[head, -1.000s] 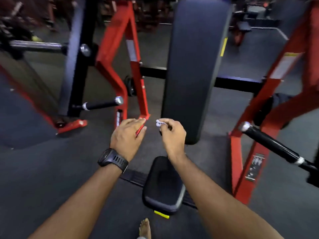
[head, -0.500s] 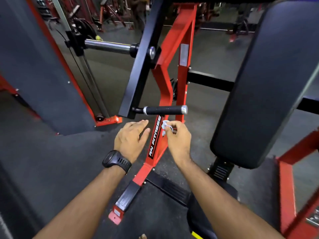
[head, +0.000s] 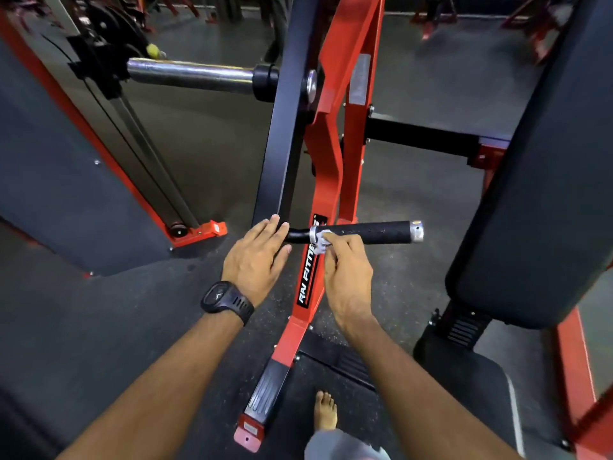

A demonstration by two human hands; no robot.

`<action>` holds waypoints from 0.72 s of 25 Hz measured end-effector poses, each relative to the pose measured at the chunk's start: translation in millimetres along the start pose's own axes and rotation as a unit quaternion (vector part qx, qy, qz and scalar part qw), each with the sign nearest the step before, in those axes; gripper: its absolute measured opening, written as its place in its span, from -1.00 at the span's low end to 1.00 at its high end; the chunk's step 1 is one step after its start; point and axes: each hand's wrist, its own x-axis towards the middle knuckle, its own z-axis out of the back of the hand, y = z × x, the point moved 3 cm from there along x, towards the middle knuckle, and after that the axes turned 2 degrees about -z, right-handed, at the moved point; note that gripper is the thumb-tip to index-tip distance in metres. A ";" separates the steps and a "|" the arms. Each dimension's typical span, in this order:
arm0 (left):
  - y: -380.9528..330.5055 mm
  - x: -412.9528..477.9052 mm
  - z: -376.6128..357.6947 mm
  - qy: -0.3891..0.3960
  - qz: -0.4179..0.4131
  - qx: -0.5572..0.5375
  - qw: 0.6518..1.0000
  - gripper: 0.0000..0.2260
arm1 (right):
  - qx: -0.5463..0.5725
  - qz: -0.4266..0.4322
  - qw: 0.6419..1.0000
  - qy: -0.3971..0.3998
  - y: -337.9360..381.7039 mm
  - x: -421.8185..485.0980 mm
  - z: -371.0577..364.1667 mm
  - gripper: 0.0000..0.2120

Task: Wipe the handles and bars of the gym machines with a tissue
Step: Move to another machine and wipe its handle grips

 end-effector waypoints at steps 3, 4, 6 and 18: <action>25.8 20.7 -20.8 0.017 -0.028 0.034 0.999 -0.50 | -0.009 -0.020 0.999 -0.033 -7.2 18.5 -32.4 -0.79; 33.5 27.1 -26.1 0.026 -0.041 0.044 0.998 -0.48 | -0.016 -0.013 0.999 -0.050 -6.2 22.3 -39.9 -0.80; 46.7 35.6 -34.6 0.042 -0.068 0.049 0.996 -0.45 | -0.044 0.015 0.996 -0.079 -5.8 23.7 -50.7 -0.80; 64.4 49.4 -50.7 -0.014 -0.188 -0.041 0.981 -0.38 | -0.335 0.075 0.936 -0.071 -11.4 30.9 -42.1 -0.65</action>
